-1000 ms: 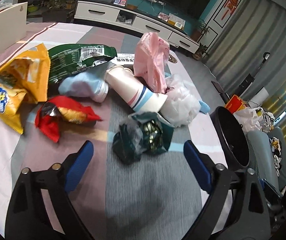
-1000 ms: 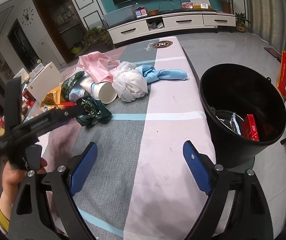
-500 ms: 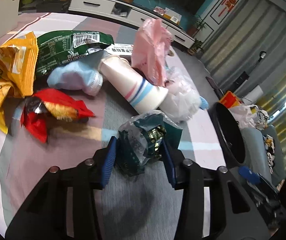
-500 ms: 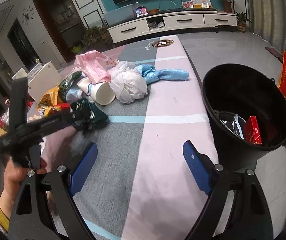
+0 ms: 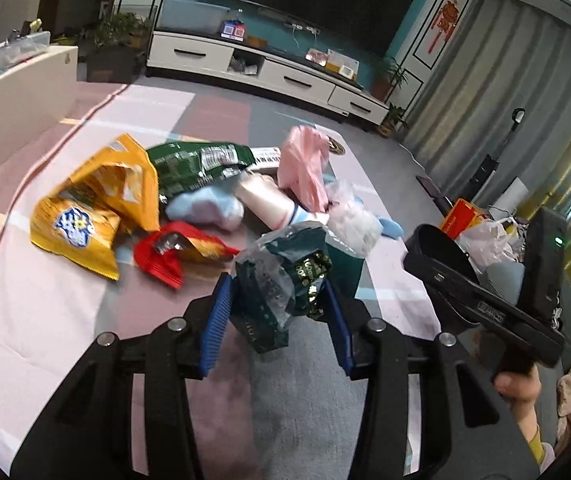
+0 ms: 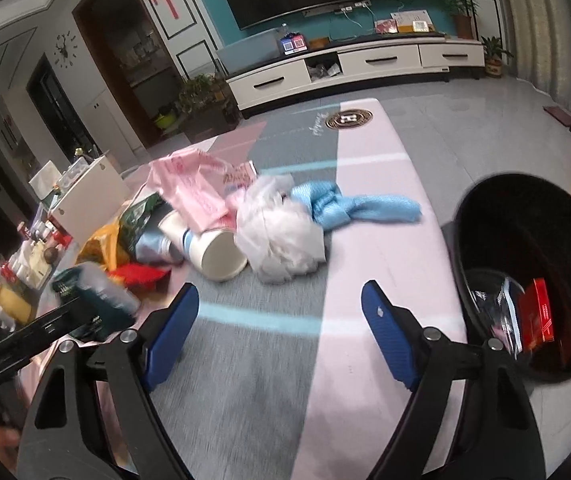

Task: Collect trash
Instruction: 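Grasp the dark green bag with the left tool while the right tool grasps white plastic bag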

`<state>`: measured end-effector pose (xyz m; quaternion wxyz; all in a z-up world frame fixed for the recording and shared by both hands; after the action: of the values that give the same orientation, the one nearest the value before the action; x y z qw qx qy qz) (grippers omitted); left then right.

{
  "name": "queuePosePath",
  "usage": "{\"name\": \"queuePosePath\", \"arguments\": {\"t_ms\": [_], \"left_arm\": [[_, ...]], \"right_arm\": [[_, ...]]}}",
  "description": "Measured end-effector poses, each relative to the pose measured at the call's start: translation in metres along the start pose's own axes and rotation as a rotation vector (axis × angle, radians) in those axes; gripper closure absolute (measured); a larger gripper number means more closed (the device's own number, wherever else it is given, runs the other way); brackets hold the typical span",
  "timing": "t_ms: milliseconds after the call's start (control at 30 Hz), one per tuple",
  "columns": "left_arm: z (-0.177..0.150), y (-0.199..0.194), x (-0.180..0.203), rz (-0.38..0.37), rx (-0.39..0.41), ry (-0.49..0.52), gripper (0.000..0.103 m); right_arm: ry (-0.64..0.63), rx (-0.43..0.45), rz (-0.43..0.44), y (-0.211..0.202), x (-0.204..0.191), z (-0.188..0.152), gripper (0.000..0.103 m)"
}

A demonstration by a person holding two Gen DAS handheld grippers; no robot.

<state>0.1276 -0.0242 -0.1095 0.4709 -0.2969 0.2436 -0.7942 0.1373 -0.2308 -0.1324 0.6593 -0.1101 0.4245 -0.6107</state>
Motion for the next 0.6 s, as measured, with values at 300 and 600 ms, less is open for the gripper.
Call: {"name": "queuePosePath", "arguments": {"t_ms": [300, 600], "left_arm": [[-0.001, 0.007, -0.009, 0.011, -0.025, -0.009, 0.056], [-0.003, 0.009, -0.004, 0.02, -0.039, 0.008, 0.056]], "right_arm": [[-0.029, -0.013, -0.034, 0.05, 0.0, 0.024, 0.038], [-0.043, -0.058, 0.021, 0.054, -0.004, 0.013, 0.088]]}}
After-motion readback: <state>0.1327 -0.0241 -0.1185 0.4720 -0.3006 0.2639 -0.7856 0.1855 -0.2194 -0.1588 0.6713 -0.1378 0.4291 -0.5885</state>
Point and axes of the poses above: each gripper's, at about its wrist camera, not at the fingertips, and y roughly the way its jaws point, x to its right, z to its top, the point moved 7 cm from there along y, roughly the way its jaws point, and after that the axes turned 9 degrees about y, right-handed, at the moved point
